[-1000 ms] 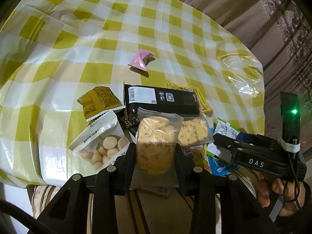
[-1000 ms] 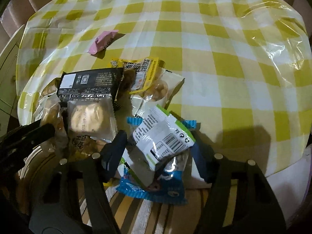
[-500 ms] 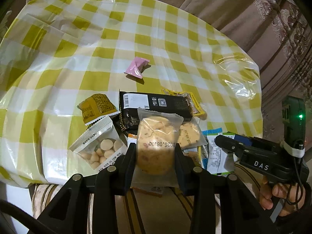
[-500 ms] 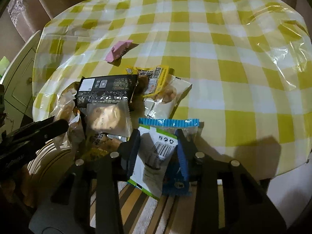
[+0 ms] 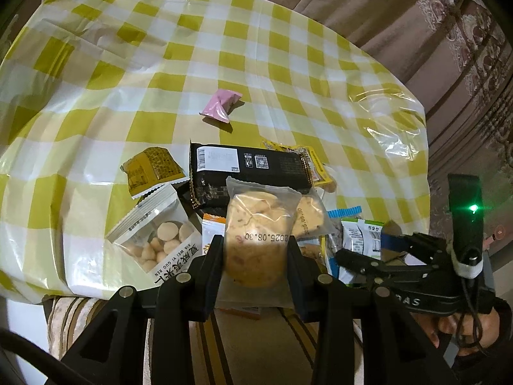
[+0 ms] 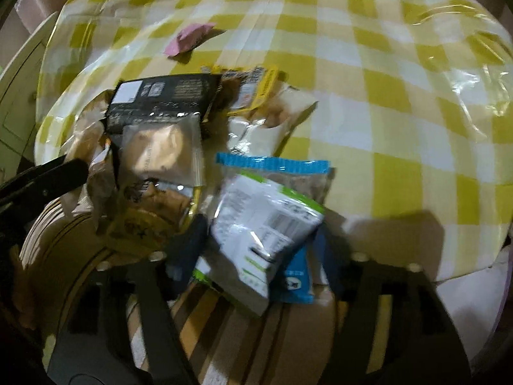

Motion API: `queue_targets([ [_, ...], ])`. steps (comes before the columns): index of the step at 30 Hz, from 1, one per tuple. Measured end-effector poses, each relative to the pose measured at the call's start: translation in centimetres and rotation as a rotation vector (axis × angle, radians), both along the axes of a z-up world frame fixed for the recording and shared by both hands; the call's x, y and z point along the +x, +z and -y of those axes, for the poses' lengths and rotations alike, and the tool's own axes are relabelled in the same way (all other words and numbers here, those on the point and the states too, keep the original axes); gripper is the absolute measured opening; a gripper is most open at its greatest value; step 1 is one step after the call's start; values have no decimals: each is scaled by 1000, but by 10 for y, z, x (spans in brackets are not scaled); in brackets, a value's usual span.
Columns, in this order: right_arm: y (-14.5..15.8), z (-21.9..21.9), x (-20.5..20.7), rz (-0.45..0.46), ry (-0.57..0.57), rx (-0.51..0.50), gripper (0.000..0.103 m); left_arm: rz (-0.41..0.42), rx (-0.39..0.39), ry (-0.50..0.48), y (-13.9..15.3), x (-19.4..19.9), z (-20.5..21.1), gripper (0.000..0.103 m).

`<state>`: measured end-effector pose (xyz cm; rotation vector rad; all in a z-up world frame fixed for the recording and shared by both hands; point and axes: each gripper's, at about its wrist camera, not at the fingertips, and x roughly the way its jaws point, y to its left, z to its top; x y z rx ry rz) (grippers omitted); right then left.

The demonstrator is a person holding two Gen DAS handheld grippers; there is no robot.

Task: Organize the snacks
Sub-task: 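Grasp the cookie packet with the left gripper while the right gripper grasps the white-green packet, then carry both packets into the white box and release them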

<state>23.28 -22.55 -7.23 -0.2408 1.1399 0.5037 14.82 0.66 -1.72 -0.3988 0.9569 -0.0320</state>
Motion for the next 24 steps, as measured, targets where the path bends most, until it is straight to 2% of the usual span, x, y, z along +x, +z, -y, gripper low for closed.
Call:
queue_targets([
  [5, 6, 15, -1, 8, -36, 53, 47, 19, 11, 0, 5, -4, 3, 38],
  [14, 25, 35, -5, 35, -55, 168, 44, 34, 23, -1, 15, -8, 16, 38],
  [24, 40, 80, -6, 36, -104, 283, 44, 29, 59, -90, 26, 4, 63, 38],
])
